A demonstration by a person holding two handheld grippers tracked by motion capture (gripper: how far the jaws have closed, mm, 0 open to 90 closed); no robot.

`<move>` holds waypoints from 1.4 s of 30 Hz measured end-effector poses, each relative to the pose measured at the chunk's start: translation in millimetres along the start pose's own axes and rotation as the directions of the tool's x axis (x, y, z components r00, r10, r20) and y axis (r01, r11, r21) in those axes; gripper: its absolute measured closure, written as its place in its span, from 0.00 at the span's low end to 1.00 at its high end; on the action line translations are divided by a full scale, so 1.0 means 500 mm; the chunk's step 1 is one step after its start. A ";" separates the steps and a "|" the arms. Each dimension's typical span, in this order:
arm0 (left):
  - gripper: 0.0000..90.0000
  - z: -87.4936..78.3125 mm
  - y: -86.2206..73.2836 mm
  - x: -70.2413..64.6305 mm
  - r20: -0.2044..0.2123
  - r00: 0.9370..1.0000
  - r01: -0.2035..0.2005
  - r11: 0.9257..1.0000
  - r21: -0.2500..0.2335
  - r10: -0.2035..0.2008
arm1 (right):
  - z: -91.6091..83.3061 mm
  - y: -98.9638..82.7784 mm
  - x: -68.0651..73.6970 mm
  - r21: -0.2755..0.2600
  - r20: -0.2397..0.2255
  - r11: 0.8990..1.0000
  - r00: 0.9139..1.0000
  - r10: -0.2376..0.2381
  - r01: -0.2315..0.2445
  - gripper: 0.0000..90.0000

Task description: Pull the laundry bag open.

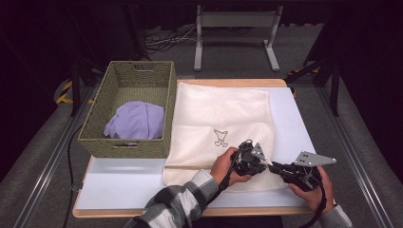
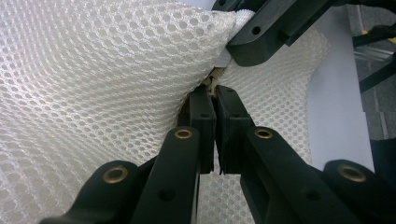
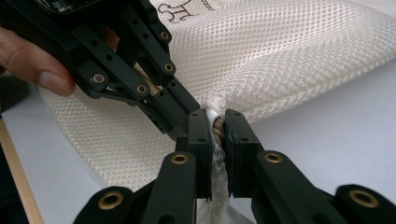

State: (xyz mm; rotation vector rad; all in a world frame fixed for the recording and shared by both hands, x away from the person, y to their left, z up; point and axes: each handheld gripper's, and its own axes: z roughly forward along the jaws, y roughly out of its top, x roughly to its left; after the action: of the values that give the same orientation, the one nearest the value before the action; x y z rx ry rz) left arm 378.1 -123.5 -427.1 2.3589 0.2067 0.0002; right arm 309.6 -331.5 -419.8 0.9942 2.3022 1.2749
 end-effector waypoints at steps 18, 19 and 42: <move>0.97 -0.010 -0.007 0.018 0.031 0.998 0.061 0.997 0.057 -0.063 | -0.008 0.002 0.007 0.008 0.094 1.000 0.995 -0.011 0.010 0.93; 0.97 -0.012 -0.008 0.017 0.032 0.997 0.061 0.996 0.058 -0.063 | -0.011 0.001 0.004 0.006 0.099 1.000 0.995 -0.003 0.002 0.93; 0.97 -0.133 -0.118 0.026 0.007 0.997 0.078 0.994 0.076 -0.078 | -0.006 -0.003 -0.006 0.018 0.130 1.000 0.991 0.018 -0.021 0.93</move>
State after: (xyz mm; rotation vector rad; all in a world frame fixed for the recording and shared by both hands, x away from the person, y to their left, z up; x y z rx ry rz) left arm 378.1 -33.8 -421.5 2.4238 0.2984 -0.0586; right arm 309.3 -336.2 -419.5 1.0756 2.2151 1.1618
